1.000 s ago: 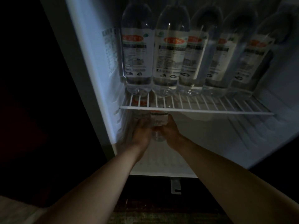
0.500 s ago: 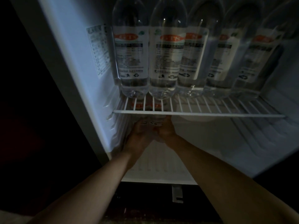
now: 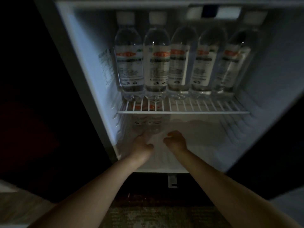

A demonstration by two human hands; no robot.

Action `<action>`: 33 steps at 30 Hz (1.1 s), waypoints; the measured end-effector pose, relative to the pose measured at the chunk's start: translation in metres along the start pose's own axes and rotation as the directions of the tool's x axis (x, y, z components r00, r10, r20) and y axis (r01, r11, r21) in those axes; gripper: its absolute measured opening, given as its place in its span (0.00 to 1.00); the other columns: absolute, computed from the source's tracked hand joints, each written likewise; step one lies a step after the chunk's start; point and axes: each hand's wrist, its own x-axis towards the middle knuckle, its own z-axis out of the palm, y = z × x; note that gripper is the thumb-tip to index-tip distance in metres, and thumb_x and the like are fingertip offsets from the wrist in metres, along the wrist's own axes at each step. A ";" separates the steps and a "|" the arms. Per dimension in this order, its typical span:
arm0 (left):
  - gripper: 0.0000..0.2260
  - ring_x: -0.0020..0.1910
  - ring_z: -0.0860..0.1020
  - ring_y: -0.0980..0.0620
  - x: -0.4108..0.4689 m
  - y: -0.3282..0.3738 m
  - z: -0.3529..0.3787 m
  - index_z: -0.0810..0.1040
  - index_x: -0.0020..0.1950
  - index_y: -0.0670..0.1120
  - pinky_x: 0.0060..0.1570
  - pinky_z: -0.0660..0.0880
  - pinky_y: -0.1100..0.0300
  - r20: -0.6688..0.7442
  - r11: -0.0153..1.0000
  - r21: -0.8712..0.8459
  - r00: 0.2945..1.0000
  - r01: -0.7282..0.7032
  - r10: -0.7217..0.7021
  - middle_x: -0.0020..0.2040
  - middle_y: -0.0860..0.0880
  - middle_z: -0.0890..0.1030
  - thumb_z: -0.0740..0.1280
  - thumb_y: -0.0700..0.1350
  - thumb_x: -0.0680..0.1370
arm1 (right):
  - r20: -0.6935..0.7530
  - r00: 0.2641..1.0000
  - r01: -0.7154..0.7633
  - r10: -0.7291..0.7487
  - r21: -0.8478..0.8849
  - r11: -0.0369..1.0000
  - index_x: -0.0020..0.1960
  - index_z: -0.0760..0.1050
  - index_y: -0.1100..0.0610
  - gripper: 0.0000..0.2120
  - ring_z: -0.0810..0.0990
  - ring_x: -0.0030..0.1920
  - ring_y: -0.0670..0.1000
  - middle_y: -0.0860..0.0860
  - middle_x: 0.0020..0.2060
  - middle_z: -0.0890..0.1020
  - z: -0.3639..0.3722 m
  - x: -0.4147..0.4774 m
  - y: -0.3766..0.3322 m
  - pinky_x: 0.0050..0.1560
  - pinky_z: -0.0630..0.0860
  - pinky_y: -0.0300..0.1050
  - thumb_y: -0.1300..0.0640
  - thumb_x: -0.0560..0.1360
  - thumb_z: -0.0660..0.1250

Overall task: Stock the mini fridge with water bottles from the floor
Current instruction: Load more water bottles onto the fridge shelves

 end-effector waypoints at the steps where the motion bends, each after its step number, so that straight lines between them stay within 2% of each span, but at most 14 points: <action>1: 0.22 0.67 0.70 0.44 -0.011 0.005 0.000 0.67 0.70 0.41 0.39 0.61 0.70 -0.016 1.000 0.011 1.000 0.004 -0.003 0.69 0.42 0.70 0.58 0.31 0.76 | -0.003 1.000 0.014 -0.014 -0.012 1.000 0.50 0.76 0.61 0.06 0.76 0.55 0.54 0.53 0.47 0.77 -0.007 -0.011 0.004 0.48 0.70 0.41 0.61 0.75 0.62; 4: 0.15 0.61 0.75 0.43 -0.059 0.030 -0.005 0.74 0.63 0.37 0.45 0.67 0.63 0.016 0.997 -0.049 0.998 0.053 -0.053 0.59 0.39 0.77 0.59 0.32 0.77 | -0.043 0.997 0.061 -0.061 0.017 0.998 0.49 0.78 0.67 0.11 0.79 0.51 0.59 0.59 0.48 0.81 -0.044 -0.070 0.001 0.47 0.73 0.47 0.62 0.75 0.61; 7: 0.12 0.49 0.77 0.47 -0.111 0.064 -0.015 0.78 0.57 0.40 0.44 0.70 0.61 0.100 1.000 -0.011 0.995 -0.024 0.025 0.50 0.42 0.80 0.59 0.35 0.77 | -0.118 0.978 0.181 -0.172 0.070 0.981 0.42 0.79 0.59 0.06 0.80 0.51 0.57 0.59 0.47 0.82 -0.087 -0.133 0.000 0.55 0.75 0.47 0.66 0.73 0.64; 10: 0.10 0.47 0.77 0.46 -0.159 0.107 -0.021 0.79 0.53 0.41 0.43 0.70 0.61 0.121 0.994 -0.031 0.987 -0.103 0.106 0.51 0.39 0.81 0.60 0.36 0.77 | -0.185 0.954 0.247 -0.236 0.035 0.968 0.41 0.78 0.55 0.08 0.81 0.49 0.57 0.57 0.43 0.82 -0.137 -0.196 0.011 0.55 0.75 0.50 0.66 0.73 0.64; 13: 0.07 0.46 0.77 0.47 -0.213 0.150 -0.017 0.76 0.49 0.46 0.41 0.69 0.60 0.213 0.985 0.008 0.963 -0.173 0.167 0.47 0.43 0.79 0.60 0.37 0.77 | -0.245 0.937 0.267 -0.250 0.038 0.963 0.38 0.76 0.51 0.11 0.82 0.48 0.56 0.56 0.43 0.82 -0.183 -0.262 0.026 0.54 0.77 0.51 0.66 0.72 0.64; 15: 0.08 0.44 0.75 0.49 -0.251 0.173 -0.003 0.78 0.49 0.44 0.38 0.69 0.61 0.274 0.971 0.024 0.935 -0.238 0.223 0.45 0.43 0.78 0.59 0.37 0.77 | -0.320 0.918 0.276 -0.236 0.086 0.957 0.36 0.75 0.50 0.14 0.82 0.46 0.56 0.55 0.41 0.82 -0.210 -0.303 0.043 0.54 0.78 0.52 0.68 0.71 0.63; 18: 0.10 0.45 0.77 0.46 -0.311 0.199 0.031 0.80 0.51 0.39 0.46 0.74 0.57 0.344 0.945 0.036 0.892 -0.326 0.295 0.47 0.38 0.81 0.59 0.36 0.76 | -0.406 0.889 0.277 -0.212 0.108 0.955 0.36 0.75 0.52 0.14 0.81 0.39 0.48 0.55 0.39 0.81 -0.246 -0.366 0.079 0.49 0.77 0.47 0.70 0.71 0.62; 19: 0.10 0.47 0.79 0.45 -0.330 0.205 0.044 0.80 0.50 0.40 0.50 0.76 0.54 0.369 0.932 0.051 0.874 -0.359 0.316 0.49 0.38 0.82 0.60 0.37 0.75 | -0.426 0.883 0.266 -0.197 0.109 0.958 0.35 0.74 0.51 0.15 0.81 0.40 0.50 0.55 0.39 0.81 -0.255 -0.384 0.092 0.49 0.76 0.47 0.70 0.72 0.62; 22: 0.10 0.50 0.81 0.40 -0.387 0.218 0.088 0.81 0.50 0.40 0.54 0.78 0.48 0.470 0.884 0.091 0.802 -0.458 0.368 0.50 0.39 0.83 0.61 0.38 0.75 | -0.521 0.847 0.222 -0.108 0.161 0.962 0.38 0.73 0.52 0.12 0.82 0.40 0.53 0.56 0.39 0.80 -0.282 -0.438 0.139 0.46 0.77 0.45 0.69 0.71 0.62; 25: 0.11 0.52 0.80 0.42 -0.439 0.217 0.134 0.81 0.51 0.39 0.55 0.77 0.50 0.570 0.840 0.150 0.740 -0.521 0.357 0.50 0.40 0.83 0.61 0.40 0.76 | -0.573 0.819 0.143 0.030 0.255 0.956 0.42 0.72 0.54 0.11 0.77 0.25 0.36 0.54 0.35 0.79 -0.301 -0.484 0.197 0.31 0.72 0.32 0.70 0.71 0.62; 27: 0.11 0.53 0.79 0.42 -0.466 0.209 0.163 0.81 0.51 0.39 0.54 0.76 0.52 0.638 0.810 0.200 0.701 -0.551 0.319 0.51 0.41 0.83 0.61 0.41 0.76 | -0.588 0.797 0.051 0.141 0.298 0.953 0.45 0.73 0.56 0.10 0.74 0.22 0.35 0.50 0.31 0.76 -0.304 -0.510 0.242 0.29 0.69 0.31 0.70 0.72 0.61; 30: 0.12 0.53 0.80 0.42 -0.497 0.191 0.202 0.81 0.51 0.38 0.55 0.77 0.49 0.715 0.796 0.220 0.648 -0.564 0.261 0.51 0.38 0.83 0.61 0.41 0.76 | -0.550 0.772 -0.112 0.318 0.374 0.921 0.49 0.72 0.57 0.10 0.75 0.25 0.39 0.49 0.31 0.74 -0.297 -0.547 0.300 0.26 0.67 0.27 0.69 0.72 0.61; 31: 0.12 0.52 0.81 0.42 -0.521 0.187 0.233 0.81 0.51 0.36 0.54 0.77 0.49 0.766 0.787 0.213 0.599 -0.579 0.233 0.51 0.37 0.82 0.61 0.40 0.76 | -0.558 0.726 -0.168 0.402 0.423 0.890 0.50 0.72 0.58 0.10 0.74 0.28 0.41 0.49 0.31 0.74 -0.300 -0.571 0.332 0.27 0.68 0.27 0.69 0.73 0.61; 33: 0.11 0.49 0.81 0.42 -0.538 0.182 0.259 0.80 0.49 0.34 0.51 0.76 0.49 0.787 0.788 0.199 0.574 -0.583 0.226 0.50 0.34 0.82 0.61 0.39 0.76 | -0.553 0.694 -0.219 0.461 0.448 0.867 0.52 0.73 0.59 0.10 0.76 0.36 0.48 0.53 0.36 0.77 -0.298 -0.585 0.360 0.34 0.72 0.30 0.68 0.73 0.61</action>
